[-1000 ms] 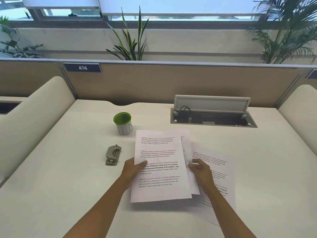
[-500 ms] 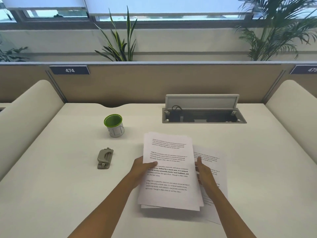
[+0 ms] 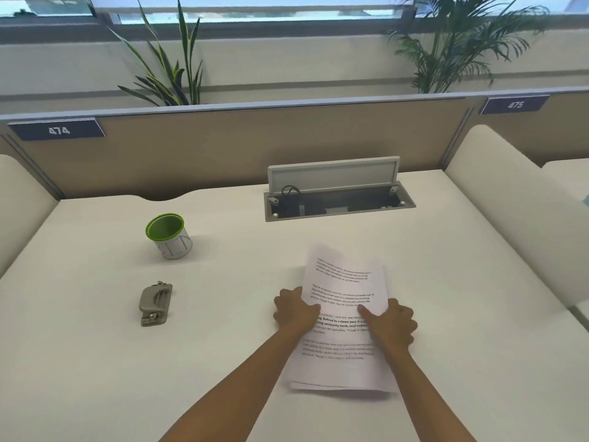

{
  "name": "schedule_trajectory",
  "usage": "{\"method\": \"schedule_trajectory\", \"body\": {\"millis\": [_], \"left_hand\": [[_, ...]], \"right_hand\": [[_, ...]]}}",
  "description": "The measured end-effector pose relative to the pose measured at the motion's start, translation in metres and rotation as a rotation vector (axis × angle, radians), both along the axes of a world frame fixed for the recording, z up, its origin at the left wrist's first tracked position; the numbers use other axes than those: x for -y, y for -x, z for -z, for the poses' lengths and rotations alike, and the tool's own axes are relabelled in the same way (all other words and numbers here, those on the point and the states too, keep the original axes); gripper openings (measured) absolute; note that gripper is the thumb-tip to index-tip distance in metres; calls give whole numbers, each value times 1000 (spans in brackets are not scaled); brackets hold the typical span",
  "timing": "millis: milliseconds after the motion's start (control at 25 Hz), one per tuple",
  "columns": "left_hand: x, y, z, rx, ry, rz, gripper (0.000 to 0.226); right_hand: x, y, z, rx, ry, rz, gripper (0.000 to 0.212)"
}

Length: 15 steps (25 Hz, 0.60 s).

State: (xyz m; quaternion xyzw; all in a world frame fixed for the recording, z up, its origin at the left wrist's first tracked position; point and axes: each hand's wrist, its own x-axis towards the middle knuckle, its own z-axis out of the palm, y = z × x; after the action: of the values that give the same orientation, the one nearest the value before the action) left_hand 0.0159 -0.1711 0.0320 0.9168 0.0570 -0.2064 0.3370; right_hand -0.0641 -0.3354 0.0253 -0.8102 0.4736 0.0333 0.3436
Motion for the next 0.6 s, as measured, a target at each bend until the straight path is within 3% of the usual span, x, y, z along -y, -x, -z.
{"method": "schedule_trajectory", "body": {"millis": [120,320,600], "left_hand": [[11,2,6,5,-107,74,52],[19,5,5,16,-106,78,57],[-1,-1,-1,-24,145,-56,63]], "right_hand": [[1,2,5,20,8,21,77],[-6,4,7,8,52,-5,85],[1,3,4,79,9,59,93]]}}
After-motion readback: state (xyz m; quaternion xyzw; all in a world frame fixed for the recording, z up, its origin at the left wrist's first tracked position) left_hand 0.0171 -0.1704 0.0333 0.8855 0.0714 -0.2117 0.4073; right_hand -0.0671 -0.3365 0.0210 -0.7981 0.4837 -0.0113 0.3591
